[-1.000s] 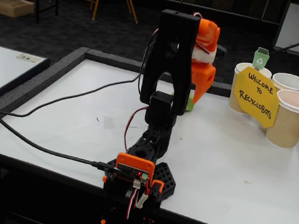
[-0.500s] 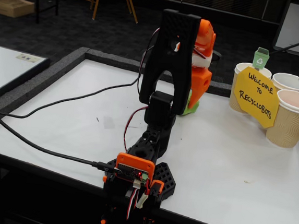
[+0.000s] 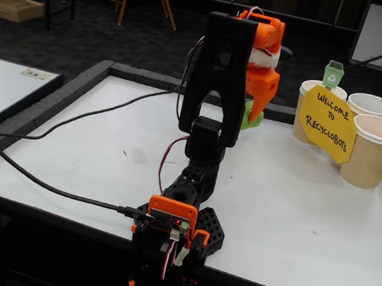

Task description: Sort rubbish by color.

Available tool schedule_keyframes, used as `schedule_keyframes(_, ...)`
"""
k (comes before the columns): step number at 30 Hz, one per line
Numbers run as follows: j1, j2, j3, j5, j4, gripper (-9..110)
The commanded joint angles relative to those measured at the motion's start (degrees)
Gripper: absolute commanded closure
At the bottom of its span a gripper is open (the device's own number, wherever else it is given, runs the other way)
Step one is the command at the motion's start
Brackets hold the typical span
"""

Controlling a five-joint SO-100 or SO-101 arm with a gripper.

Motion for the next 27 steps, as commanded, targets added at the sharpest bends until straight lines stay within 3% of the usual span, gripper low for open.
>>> schedule_keyframes(1,2.1,16.0,-7.2,1.1,1.1,101)
schedule_keyframes(27,14.5,51.8,7.6,1.1,8.2,101)
